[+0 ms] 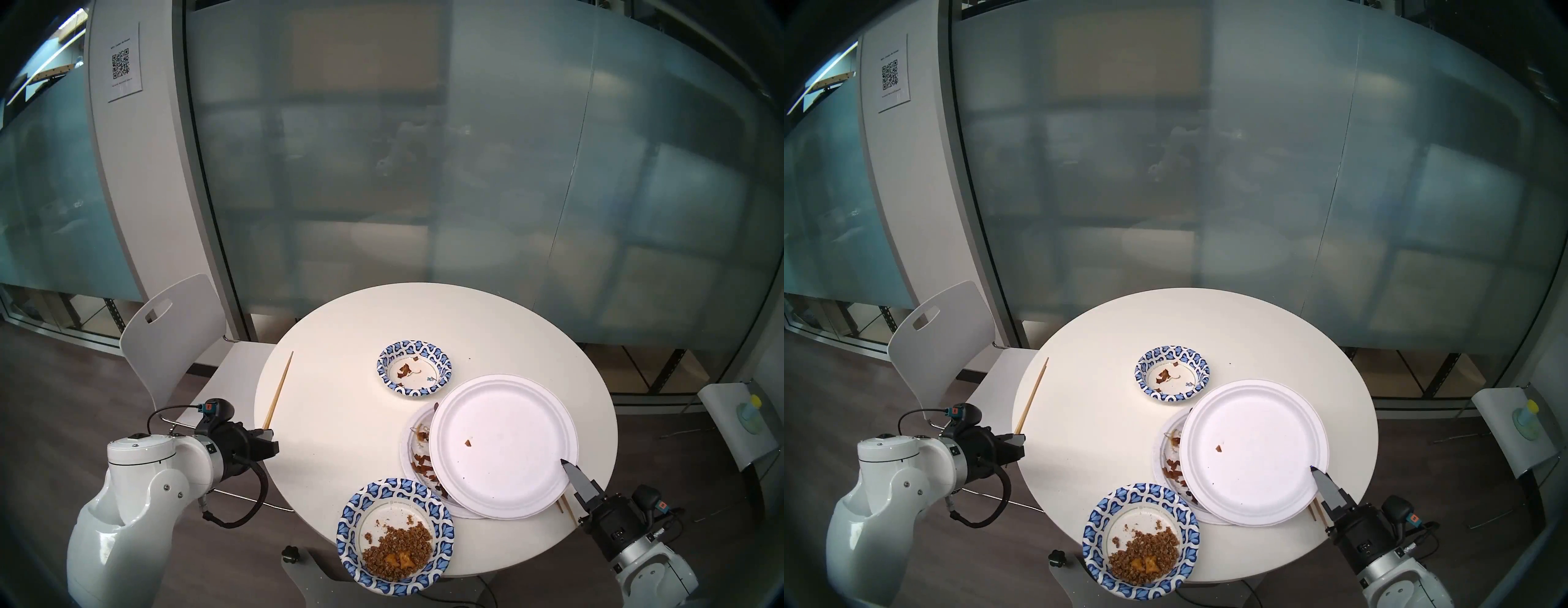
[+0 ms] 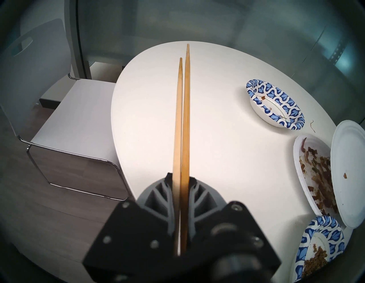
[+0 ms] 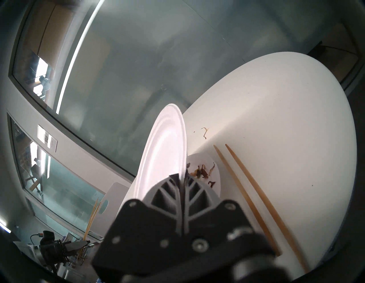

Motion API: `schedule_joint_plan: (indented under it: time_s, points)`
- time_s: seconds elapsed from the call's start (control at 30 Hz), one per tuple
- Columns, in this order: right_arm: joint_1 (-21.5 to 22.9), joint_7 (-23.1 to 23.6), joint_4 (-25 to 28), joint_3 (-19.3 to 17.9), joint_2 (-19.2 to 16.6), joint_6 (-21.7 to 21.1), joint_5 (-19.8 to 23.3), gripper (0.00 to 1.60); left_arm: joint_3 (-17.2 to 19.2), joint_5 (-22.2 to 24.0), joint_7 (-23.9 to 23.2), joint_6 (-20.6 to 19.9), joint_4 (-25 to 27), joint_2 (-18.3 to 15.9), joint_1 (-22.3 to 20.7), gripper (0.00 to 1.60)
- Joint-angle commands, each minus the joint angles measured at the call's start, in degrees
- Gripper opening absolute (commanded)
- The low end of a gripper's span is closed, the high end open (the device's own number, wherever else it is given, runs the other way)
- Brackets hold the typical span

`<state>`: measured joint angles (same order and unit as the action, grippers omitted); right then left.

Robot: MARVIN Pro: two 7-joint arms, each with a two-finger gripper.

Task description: Stack the plates into one stack

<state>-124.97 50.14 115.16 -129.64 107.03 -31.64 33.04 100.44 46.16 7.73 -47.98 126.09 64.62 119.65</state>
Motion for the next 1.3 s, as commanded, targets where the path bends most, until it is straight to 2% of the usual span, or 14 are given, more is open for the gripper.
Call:
schedule_joint_plan:
  time_s: [0.0,0.6,1.27]
  points:
    - [2.7,-0.7,-0.6,1.4,-1.5,-0.4,-0.3,0.00,0.4,0.2,-0.3,0.0,1.4,-0.2,-0.3,0.00]
    - [3.6,-1.6,-2.3,3.0,-3.4,-1.3,-1.4,0.00,0.9,0.1,0.0,0.6,0.9,0.7,0.3,0.00]
    - [6.8,-4.3,-5.1,7.3,-4.9,-1.3,-2.9,0.00,2.6,0.9,-0.3,0.3,-1.4,1.1,-0.8,0.00]
